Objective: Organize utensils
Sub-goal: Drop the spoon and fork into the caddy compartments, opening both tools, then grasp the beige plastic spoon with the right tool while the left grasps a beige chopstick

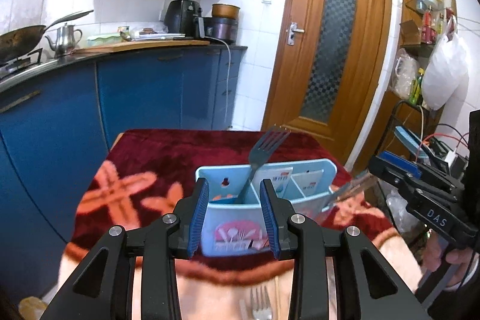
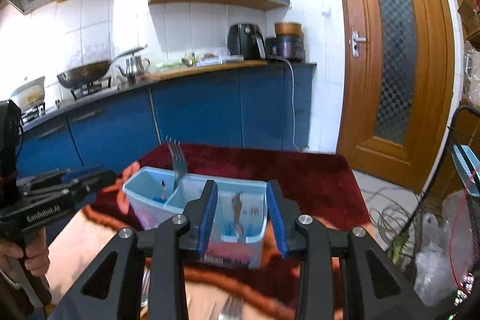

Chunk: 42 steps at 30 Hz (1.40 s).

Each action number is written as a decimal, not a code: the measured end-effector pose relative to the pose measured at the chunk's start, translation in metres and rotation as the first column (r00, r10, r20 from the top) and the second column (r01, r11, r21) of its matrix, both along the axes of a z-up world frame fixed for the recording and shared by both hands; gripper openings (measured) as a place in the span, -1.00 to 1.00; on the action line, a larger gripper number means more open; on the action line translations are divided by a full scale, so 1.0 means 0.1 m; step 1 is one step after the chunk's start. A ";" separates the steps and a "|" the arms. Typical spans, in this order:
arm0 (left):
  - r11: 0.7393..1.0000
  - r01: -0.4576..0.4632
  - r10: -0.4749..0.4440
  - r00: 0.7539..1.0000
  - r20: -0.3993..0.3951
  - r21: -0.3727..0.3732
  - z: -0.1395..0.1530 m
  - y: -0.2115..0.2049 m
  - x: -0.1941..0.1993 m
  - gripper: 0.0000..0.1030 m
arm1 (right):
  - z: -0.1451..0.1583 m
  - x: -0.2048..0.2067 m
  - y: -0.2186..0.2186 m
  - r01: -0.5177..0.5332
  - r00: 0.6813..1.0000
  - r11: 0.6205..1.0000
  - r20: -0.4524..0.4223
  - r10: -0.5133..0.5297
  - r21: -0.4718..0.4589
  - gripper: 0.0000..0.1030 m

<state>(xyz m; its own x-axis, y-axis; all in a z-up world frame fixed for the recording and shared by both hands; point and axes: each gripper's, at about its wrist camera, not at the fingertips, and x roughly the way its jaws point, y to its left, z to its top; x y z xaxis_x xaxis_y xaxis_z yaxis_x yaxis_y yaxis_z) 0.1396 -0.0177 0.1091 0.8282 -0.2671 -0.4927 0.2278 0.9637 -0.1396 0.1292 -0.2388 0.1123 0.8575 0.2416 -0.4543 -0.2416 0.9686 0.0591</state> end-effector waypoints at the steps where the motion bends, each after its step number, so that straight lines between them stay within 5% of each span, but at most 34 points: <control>1: 1.000 0.003 -0.003 1.000 -0.002 0.006 0.01 0.00 -0.04 -0.30 | 0.00 -0.03 0.00 0.001 1.000 1.000 -0.023 -0.001 -0.008 -0.28; 8: 0.994 0.044 -0.039 0.998 -0.059 0.097 0.01 -0.01 -0.29 -0.30 | -0.12 -0.21 -0.03 -0.012 0.982 1.000 -0.190 0.007 -0.022 -0.28; 20: 0.981 0.128 -0.083 0.957 -0.277 0.148 -0.34 -0.07 -0.44 -0.30 | -0.58 -0.40 0.06 -0.075 0.893 0.994 -0.450 0.029 -0.084 -0.28; 28: 0.978 0.172 -0.106 0.897 -0.430 0.117 -0.64 -0.11 -0.46 -0.30 | -0.81 -0.43 0.06 -0.102 0.835 0.988 -0.549 0.023 -0.115 -0.21; 42: 0.971 0.200 -0.103 0.843 -0.529 0.130 -0.98 -0.21 -0.31 -0.30 | -1.12 -0.32 -0.01 -0.107 0.756 0.989 -0.654 0.015 -0.102 -0.21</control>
